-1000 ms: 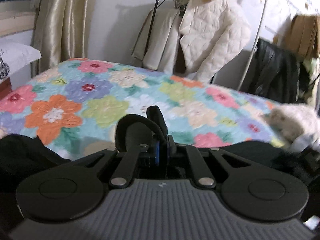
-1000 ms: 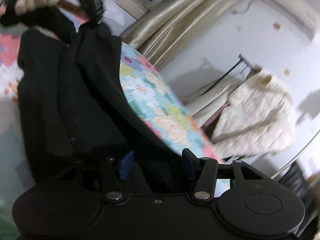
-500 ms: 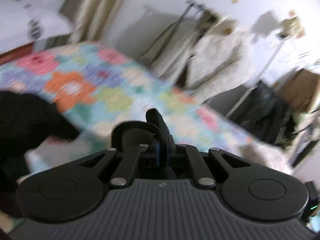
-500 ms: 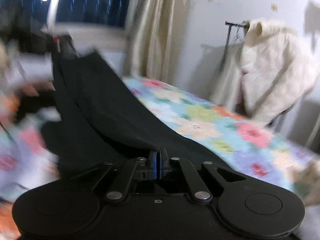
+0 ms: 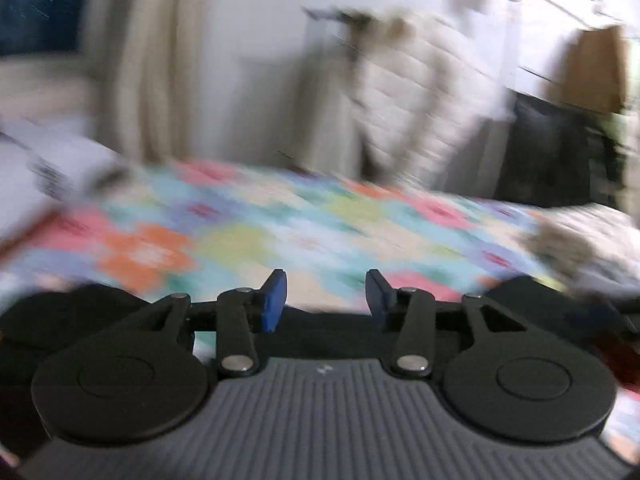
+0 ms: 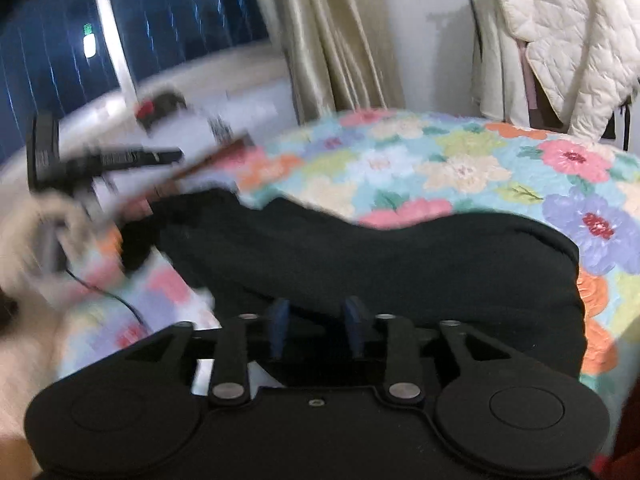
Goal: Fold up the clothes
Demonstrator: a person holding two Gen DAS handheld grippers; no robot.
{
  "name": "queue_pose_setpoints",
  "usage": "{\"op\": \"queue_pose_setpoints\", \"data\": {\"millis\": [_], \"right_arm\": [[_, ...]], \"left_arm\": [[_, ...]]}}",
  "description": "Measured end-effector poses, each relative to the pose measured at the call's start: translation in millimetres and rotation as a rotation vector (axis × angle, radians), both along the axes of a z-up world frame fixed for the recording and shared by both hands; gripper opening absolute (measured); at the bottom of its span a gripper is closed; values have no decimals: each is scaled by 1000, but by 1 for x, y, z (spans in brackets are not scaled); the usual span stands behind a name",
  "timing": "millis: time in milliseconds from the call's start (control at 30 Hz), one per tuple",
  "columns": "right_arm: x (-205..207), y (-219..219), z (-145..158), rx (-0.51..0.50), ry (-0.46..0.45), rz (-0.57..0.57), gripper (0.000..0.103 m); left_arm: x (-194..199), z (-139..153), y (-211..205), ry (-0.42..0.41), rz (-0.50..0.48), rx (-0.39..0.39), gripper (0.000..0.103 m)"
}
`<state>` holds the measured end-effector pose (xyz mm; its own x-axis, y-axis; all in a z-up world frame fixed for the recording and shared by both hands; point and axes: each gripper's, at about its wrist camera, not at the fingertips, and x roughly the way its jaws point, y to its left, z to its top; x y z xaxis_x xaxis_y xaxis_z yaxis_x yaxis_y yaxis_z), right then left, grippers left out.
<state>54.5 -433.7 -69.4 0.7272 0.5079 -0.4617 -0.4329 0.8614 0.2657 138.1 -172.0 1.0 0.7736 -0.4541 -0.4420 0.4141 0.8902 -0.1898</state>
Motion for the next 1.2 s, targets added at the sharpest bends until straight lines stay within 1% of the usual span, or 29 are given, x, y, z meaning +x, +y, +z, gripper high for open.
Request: {"op": "queue_pose_setpoints", "data": {"millis": [33,67,100,133,200,233,267,300,333,367,400,467,500,533,567,600,633,700,767,800,833,867,933,1000,1033,1100,1133,1167,1200], "right_arm": [[-2,-5,6,18,-18,-25,56],[-5,-11,11,31,-29,-65,58],[-7,-16,16,42,-39,-107,61],[-10,-23,18,56,-43,-163,63],[-13,-36,18,95,-33,-275,73],[-12,-44,14,115,-7,-322,78],[-10,-51,9,134,22,-368,78],[-8,-58,5,154,50,-414,78],[-6,-63,1,154,75,-451,78],[-2,-65,-4,140,100,-477,78],[1,-67,-9,124,126,-501,78],[6,-70,-17,115,163,-528,78],[9,-71,-22,125,182,-530,78],[10,-72,-25,138,195,-530,78],[13,-72,-29,154,205,-528,81],[17,-73,-33,158,215,-529,86],[20,-73,-37,160,223,-531,88],[29,-72,-48,124,254,-542,88],[41,-68,-60,77,280,-536,90],[43,-65,-62,79,264,-531,88],[43,-64,-61,96,252,-521,80],[42,-64,-60,116,241,-510,75],[34,-69,-53,179,210,-492,55],[23,-76,-45,260,174,-465,54],[17,-78,-42,294,150,-450,51],[5,-77,-35,338,122,-422,49],[1,-75,-31,366,113,-410,48],[0,-72,-27,417,107,-395,48],[1,-67,-23,491,103,-370,48]], "left_arm": [[3,-9,-10,41,-30,-16,43],[9,-20,-21,90,-58,-23,44],[19,-37,-35,169,-76,-5,45],[28,-55,-45,244,-69,31,46],[32,-73,-58,277,-29,75,46],[33,-81,-63,286,-8,95,46],[34,-89,-69,296,13,115,46],[31,-84,-78,277,8,167,45],[27,-74,-83,237,-6,197,44],[22,-64,-86,185,-30,188,46],[16,-55,-87,138,-58,159,46],[9,-44,-94,77,-120,103,49],[7,-44,-100,60,-160,93,51],[8,-50,-107,63,-193,105,52],[9,-58,-114,70,-224,123,52],[12,-70,-122,107,-244,154,52],[17,-85,-128,156,-241,186,52],[17,-99,-128,145,-232,172,52],[20,-97,-127,155,-244,172,52],[23,-94,-125,174,-244,156,52],[26,-91,-121,200,-241,126,52],[29,-88,-114,224,-239,98,52],[23,-82,-102,239,-250,67,53],[18,-68,-90,226,-250,67,53],[16,-59,-84,217,-239,73,53],[15,-41,-61,232,-181,78,55],[15,-33,-47,243,-150,64,58],[14,-26,-31,255,-117,45,58],[14,-19,-16,251,-88,21,58]]}}
